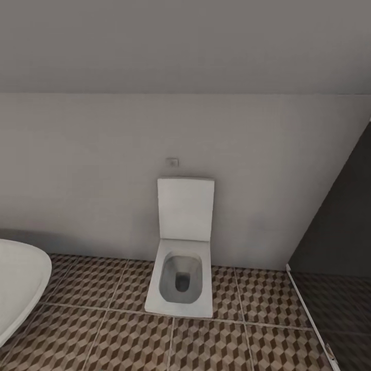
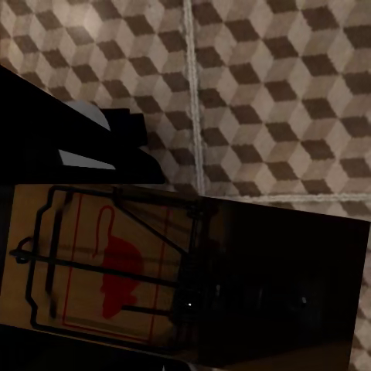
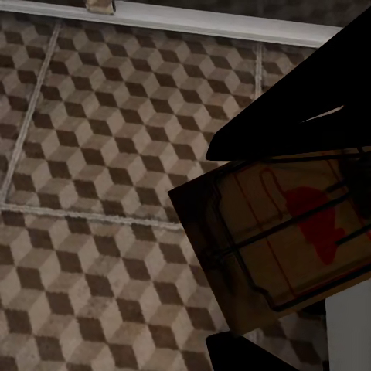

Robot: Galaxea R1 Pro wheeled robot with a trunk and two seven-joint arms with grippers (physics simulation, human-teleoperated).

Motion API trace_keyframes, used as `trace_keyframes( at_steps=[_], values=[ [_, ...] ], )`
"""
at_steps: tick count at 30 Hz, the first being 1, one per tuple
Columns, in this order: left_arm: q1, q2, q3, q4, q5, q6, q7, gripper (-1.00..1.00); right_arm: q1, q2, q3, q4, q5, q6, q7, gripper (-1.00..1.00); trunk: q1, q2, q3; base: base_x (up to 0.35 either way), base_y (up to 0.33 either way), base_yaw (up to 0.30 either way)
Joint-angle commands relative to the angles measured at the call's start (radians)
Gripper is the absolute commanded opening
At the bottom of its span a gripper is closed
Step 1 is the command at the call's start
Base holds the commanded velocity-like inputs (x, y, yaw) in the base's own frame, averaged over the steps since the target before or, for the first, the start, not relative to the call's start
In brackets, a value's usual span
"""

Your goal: Take the four mousetraps from the cabinet in the bathroom and place them on the bathroom floor. Make sure all four end up on the same floor surface, and ensure that at least two of them are either under or directly next to the same bathroom sink.

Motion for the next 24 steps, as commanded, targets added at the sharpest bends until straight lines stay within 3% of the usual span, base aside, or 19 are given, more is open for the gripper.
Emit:
trace_keyframes(
  at_steps=[1, 10, 11, 13, 14, 15, 18, 20, 22, 23, 24],
  values=[
    [-0.002, 0.001, -0.009, -0.002, 0.010, -0.005, -0.006, -1.00, -0.001, 0.000, 0.008, 0.001, -0.013, -0.006, -0.002, -1.00, 0.000, -0.001, -0.001, 0.000, 0.000, 0.000],
    [-0.002, 0.002, -0.004, 0.023, 0.013, -0.002, -0.006, -1.00, -0.001, 0.000, 0.006, 0.000, -0.013, -0.001, -0.003, -1.00, 0.000, -0.001, -0.001, 0.000, 0.000, 0.000],
    [-0.002, 0.004, -0.003, 0.106, 0.030, 0.017, -0.006, -1.00, -0.001, -0.002, -0.002, -0.003, -0.015, 0.010, -0.001, -1.00, 0.000, -0.001, -0.001, 0.000, 0.000, 0.000],
    [-0.002, 0.005, -0.001, 0.156, 0.077, 0.051, -0.006, -1.00, -0.003, -0.004, -0.026, -0.007, -0.022, 0.032, 0.003, -1.00, 0.000, -0.001, -0.001, 0.000, 0.000, 0.000],
    [-0.002, 0.004, 0.001, 0.204, 0.120, 0.090, -0.005, -1.00, -0.012, -0.007, -0.054, -0.012, -0.034, 0.069, 0.017, -1.00, 0.000, -0.001, -0.001, 0.000, 0.000, 0.000],
    [-0.002, 0.001, 0.002, 0.249, 0.142, 0.124, -0.005, -1.00, -0.023, -0.009, -0.069, -0.015, -0.039, 0.111, 0.031, -1.00, 0.000, -0.001, -0.001, 0.000, 0.000, 0.000],
    [-0.017, -0.010, -0.001, 0.347, 0.168, 0.240, -0.002, -1.00, -0.095, -0.014, -0.089, -0.036, -0.046, 0.276, 0.082, -1.00, 0.000, -0.001, -0.001, 0.000, 0.000, 0.000],
    [-0.067, -0.016, -0.002, 0.373, 0.174, 0.326, 0.044, -1.00, -0.175, -0.026, -0.103, -0.061, -0.050, 0.406, 0.120, -1.00, 0.000, -0.001, -0.001, 0.000, 0.000, 0.000],
    [-0.139, -0.034, -0.003, 0.383, 0.177, 0.377, 0.162, -1.00, -0.248, -0.030, -0.125, -0.087, -0.051, 0.493, 0.134, -1.00, 0.000, -0.001, -0.001, 0.000, 0.000, 0.000],
    [-0.156, -0.041, -0.004, 0.385, 0.177, 0.384, 0.199, -1.00, -0.266, -0.031, -0.131, -0.093, -0.051, 0.506, 0.133, -1.00, 0.000, -0.001, -0.001, 0.000, 0.000, 0.000],
    [-0.189, -0.058, -0.004, 0.386, 0.177, 0.395, 0.276, -1.00, -0.304, -0.032, -0.140, -0.103, -0.051, 0.526, 0.122, -1.00, 0.000, -0.001, -0.001, 0.000, 0.000, 0.000]
  ],
)
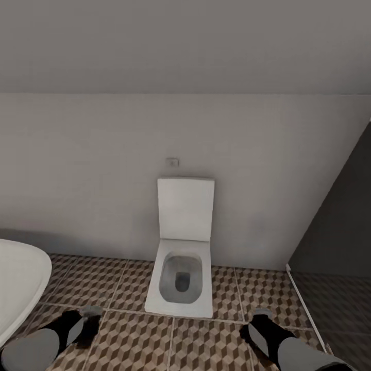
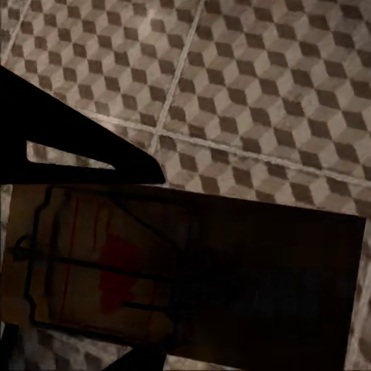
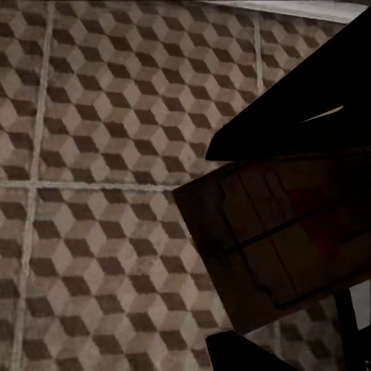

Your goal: Take the four mousetraps from the cabinet in the bathroom and place them on the bathroom floor. Make sure all four end up on the same floor surface, and ensure that at least two of them are either under or directly next to the same bathroom sink.

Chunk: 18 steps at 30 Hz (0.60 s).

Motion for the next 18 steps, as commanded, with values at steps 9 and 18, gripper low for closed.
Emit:
trace_keyframes(
  at_steps=[9, 18],
  values=[
    [-0.290, -0.078, -0.008, 0.002, 0.011, 0.117, 0.228, -1.00, -0.224, 0.001, -0.132, -0.024, -0.009, 0.038, -0.305, -1.00, 0.000, -0.001, -0.001, 0.000, 0.000, 0.000],
    [-0.371, -0.096, -0.007, -0.006, 0.009, 0.148, 0.222, -1.00, -0.309, 0.003, -0.144, -0.019, -0.008, 0.052, -0.234, -1.00, 0.000, -0.001, -0.001, 0.000, 0.000, 0.000]
  ],
)
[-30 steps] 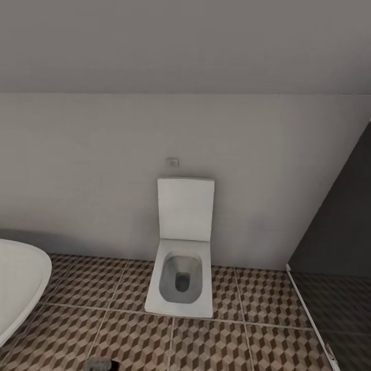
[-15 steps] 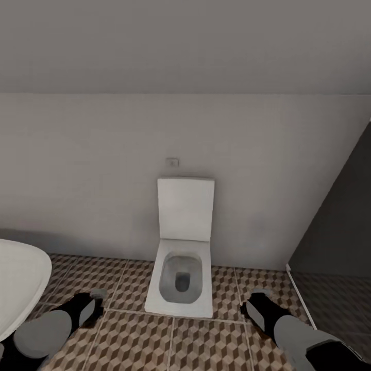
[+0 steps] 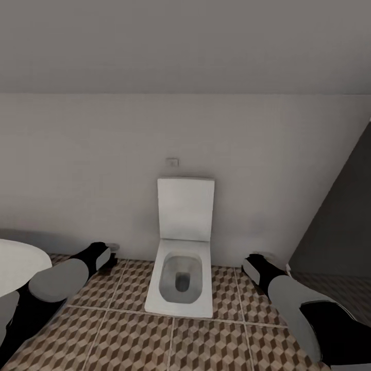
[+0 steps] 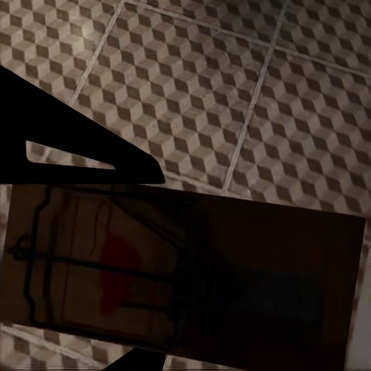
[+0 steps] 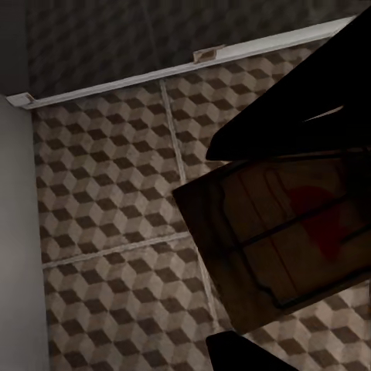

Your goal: Take the four mousetraps from the cabinet in the bathroom and place them on the bathroom floor. Make sure all four end up on the same floor surface, and ensure that at least two of them are either under or directly next to the same bathroom sink.

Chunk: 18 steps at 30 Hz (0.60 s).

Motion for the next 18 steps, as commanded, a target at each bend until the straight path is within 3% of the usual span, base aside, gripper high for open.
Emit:
trace_keyframes(
  at_steps=[1, 7, 18],
  values=[
    [-0.001, 0.000, -0.008, 0.000, 0.011, 0.003, -0.001, -1.00, 0.000, 0.000, 0.009, -0.002, -0.010, 0.005, 0.006, -1.00, 0.000, -0.001, -0.001, 0.000, 0.000, 0.000],
    [-0.003, 0.006, -0.008, 0.000, 0.011, 0.004, -0.003, -1.00, 0.002, -0.001, 0.008, -0.002, -0.009, 0.006, 0.025, -1.00, 0.000, -0.001, -0.001, 0.000, 0.000, -0.054],
    [-0.001, 0.011, -0.008, 0.000, 0.012, 0.004, -0.004, -1.00, 0.003, -0.004, 0.007, -0.003, -0.012, 0.006, 0.028, -1.00, 0.000, -0.001, -0.001, 0.000, 0.000, -0.267]
  ],
)
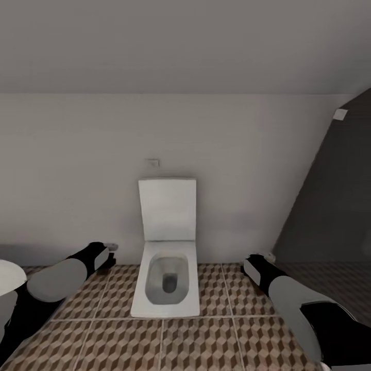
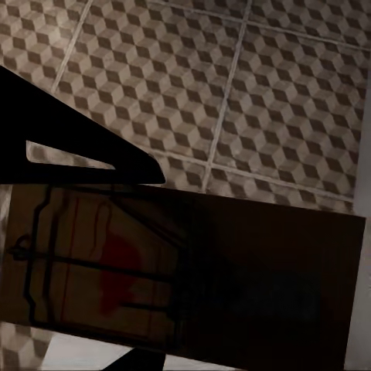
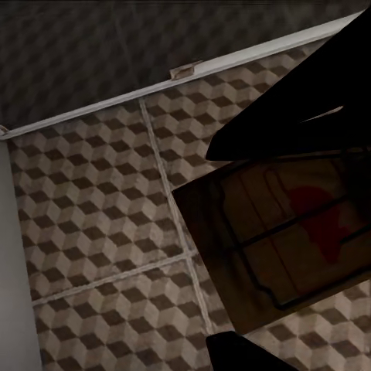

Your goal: Take the four mousetraps from the cabinet in the bathroom and place them on the bathroom floor. Make sure all four end up on the same floor surface, and ensure that at least two of them are either under or directly next to the same bathroom sink.

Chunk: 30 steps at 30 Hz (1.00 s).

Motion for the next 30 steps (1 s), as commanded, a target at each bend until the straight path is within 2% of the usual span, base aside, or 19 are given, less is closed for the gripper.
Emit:
trace_keyframes(
  at_steps=[1, 8, 16, 25, 30],
  values=[
    [-0.001, 0.002, -0.007, 0.000, 0.011, 0.003, 0.001, -1.00, 0.000, 0.000, 0.009, -0.002, -0.011, 0.005, -0.006, -1.00, 0.000, -0.001, -0.001, 0.000, 0.000, -0.286],
    [-0.001, 0.002, -0.006, -0.001, 0.011, 0.003, 0.000, -1.00, 0.000, 0.002, 0.009, -0.002, -0.008, 0.004, -0.006, -1.00, 0.000, -0.001, -0.001, 0.000, 0.000, -0.168],
    [-0.001, 0.005, -0.005, 0.004, 0.013, -0.001, -0.002, -1.00, 0.000, 0.004, 0.010, -0.002, -0.007, 0.003, -0.004, -1.00, 0.000, -0.001, -0.001, -0.012, 0.010, -0.011],
    [-0.001, 0.021, -0.005, 0.006, 0.013, -0.002, -0.004, -1.00, 0.001, 0.006, 0.010, -0.001, -0.007, 0.002, -0.003, -1.00, 0.000, -0.001, -0.001, -0.139, 0.147, 0.000],
    [-0.001, 0.017, -0.004, 0.005, 0.013, -0.002, -0.003, -1.00, 0.001, 0.006, 0.010, -0.001, -0.007, 0.002, -0.003, -1.00, 0.000, -0.001, -0.001, -0.015, 0.018, 0.000]
  ],
)
